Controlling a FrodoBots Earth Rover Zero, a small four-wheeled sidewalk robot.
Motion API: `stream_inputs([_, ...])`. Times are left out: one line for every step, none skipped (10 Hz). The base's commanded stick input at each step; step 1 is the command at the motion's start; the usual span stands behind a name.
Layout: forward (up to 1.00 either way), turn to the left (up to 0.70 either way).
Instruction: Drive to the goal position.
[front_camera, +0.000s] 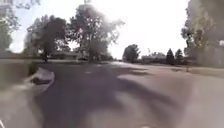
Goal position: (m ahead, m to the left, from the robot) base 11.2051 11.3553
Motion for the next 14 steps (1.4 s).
stream_inputs([1.0,0.37])
stream_inputs([1.0,0.04])
stream_inputs([1.0,0.0])
stream_inputs([1.0,0.0])
stream_inputs([1.0,0.0])
stream_inputs([1.0,0.0])
stream_inputs([1.0,0.0])
stream_inputs([1.0,0.0])
stream_inputs([1.0,0.0])
stream_inputs([1.0,0.0])
stream_inputs([1.0,0.0])
stream_inputs([1.0,0.0])
stream_inputs([1.0,0.0])
stream_inputs([1.0,0.0])
